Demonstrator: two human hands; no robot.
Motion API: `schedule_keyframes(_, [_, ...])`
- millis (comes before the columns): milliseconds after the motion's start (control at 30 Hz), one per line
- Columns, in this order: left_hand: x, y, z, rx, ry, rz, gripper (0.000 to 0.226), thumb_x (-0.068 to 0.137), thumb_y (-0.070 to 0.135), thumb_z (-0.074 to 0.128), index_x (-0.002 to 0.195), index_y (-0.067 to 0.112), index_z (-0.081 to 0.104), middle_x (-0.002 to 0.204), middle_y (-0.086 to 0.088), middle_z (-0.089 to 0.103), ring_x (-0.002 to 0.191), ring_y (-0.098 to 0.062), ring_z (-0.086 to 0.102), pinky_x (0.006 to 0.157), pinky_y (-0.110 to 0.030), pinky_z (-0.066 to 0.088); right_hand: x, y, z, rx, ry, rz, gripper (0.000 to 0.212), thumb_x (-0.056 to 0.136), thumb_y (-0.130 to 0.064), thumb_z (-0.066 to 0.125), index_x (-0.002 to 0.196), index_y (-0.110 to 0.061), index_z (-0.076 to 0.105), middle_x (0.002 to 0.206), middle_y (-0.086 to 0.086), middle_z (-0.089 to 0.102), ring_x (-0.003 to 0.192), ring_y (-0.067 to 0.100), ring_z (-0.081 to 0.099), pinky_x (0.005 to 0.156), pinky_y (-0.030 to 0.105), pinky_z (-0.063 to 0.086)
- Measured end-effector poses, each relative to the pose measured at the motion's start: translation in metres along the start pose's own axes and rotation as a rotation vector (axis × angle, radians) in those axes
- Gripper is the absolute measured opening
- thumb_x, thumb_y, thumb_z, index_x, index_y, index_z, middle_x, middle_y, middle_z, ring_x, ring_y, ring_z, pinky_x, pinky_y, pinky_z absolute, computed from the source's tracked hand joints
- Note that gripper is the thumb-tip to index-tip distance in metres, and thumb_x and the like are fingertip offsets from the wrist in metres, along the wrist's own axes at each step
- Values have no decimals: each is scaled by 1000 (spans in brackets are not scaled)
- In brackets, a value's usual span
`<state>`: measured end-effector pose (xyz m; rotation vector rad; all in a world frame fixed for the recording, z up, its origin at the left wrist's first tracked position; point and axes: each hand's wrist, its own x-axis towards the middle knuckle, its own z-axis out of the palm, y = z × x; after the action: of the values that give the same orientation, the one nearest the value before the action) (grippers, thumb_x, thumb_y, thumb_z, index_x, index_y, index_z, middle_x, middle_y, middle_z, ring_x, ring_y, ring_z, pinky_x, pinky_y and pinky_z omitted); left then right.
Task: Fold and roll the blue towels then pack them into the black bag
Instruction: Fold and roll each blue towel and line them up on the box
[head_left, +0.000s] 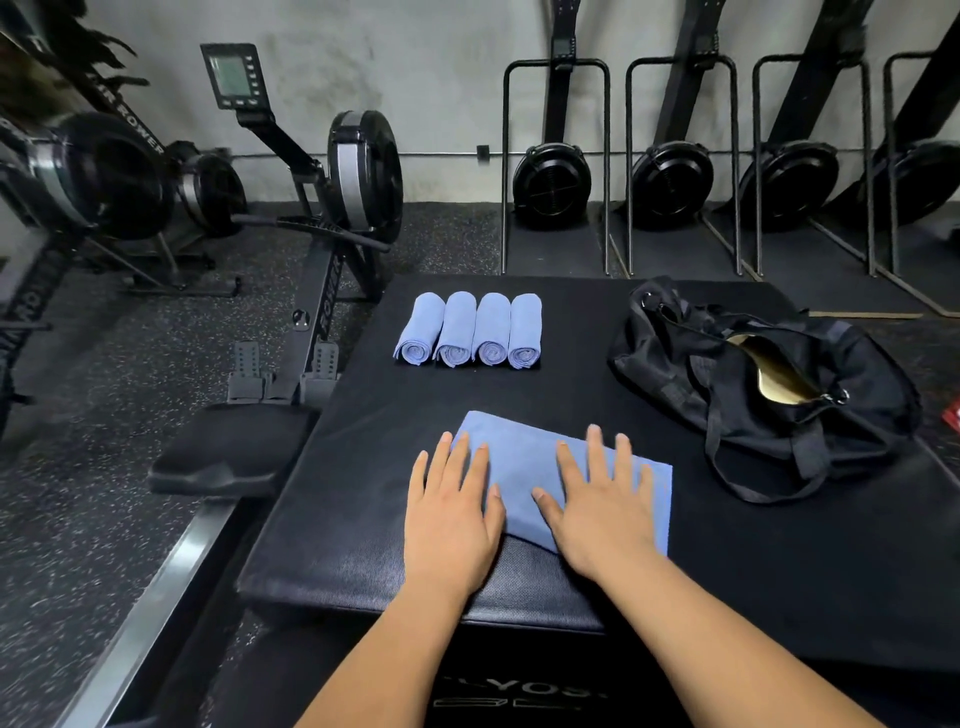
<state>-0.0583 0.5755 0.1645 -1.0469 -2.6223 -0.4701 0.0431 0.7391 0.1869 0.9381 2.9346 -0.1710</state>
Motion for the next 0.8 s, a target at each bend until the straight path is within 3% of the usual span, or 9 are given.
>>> schedule_keyframes(67, [0,-3,2,-29,-11,-14,55,105,42,34,152,19,52,165,-4,42,159,-25,25,129,-48,18,5,14,-3,-27,-2,-310,72,98,-75,6,164,-47,9,175,-8,-9,161,24,-12,129,51,1])
schedule_keyframes(133, [0,-5,2,-67,-12,-22,55,105,42,34,153,20,51,165,0,41,159,-22,22,129,-46,18,6,27,-1,-6,-45,-453,69,98,-76,6,163,-53,7,174,-15,-8,161,14,-11,130,46,0])
schedule_keyframes(200, [0,-6,1,-104,-24,-11,54,106,42,33,153,22,50,166,4,39,160,-19,18,129,-45,17,2,26,6,33,-23,-343,70,96,-78,3,162,-54,7,174,-16,-8,161,12,-11,130,44,-4])
schedule_keyframes(300, [2,-7,2,-147,-52,11,54,105,43,33,154,26,47,167,8,36,161,-15,13,128,-45,18,-11,-10,15,118,75,-28,71,98,-72,4,164,-46,14,176,-6,-1,162,21,-8,129,48,-4])
schedule_keyframes(400, [2,-10,2,-219,-65,1,55,104,43,33,155,27,46,168,11,33,161,-11,11,127,-43,21,-18,-49,9,286,-31,148,63,106,-61,18,165,-42,12,176,0,-9,160,27,-16,129,50,-7])
schedule_keyframes(467, [1,-12,2,-265,-63,7,56,103,43,35,156,28,46,169,11,33,161,-10,12,127,-40,21,-15,-58,-2,304,-90,118,60,108,-54,22,166,-41,12,176,-1,-8,160,29,-14,129,49,-3])
schedule_keyframes(533, [2,-13,1,-284,-75,9,57,102,43,36,156,29,46,169,12,33,161,-9,12,127,-40,21,-7,-47,-6,218,-23,-11,58,109,-52,22,165,-41,16,176,-2,-3,161,29,-9,129,48,4])
schedule_keyframes(633, [1,-12,-1,-288,-111,4,59,101,46,36,158,31,43,169,14,31,161,-8,9,127,-40,20,3,-11,4,68,3,-241,63,105,-65,15,165,-46,10,175,-7,-10,162,21,-11,130,44,1])
schedule_keyframes(800, [2,-11,-4,-258,-142,72,58,102,49,42,158,33,42,170,19,25,161,-7,2,128,-38,16,-2,-6,20,88,63,-111,75,96,-71,1,166,-44,8,176,-4,-5,162,21,-9,130,45,-2])
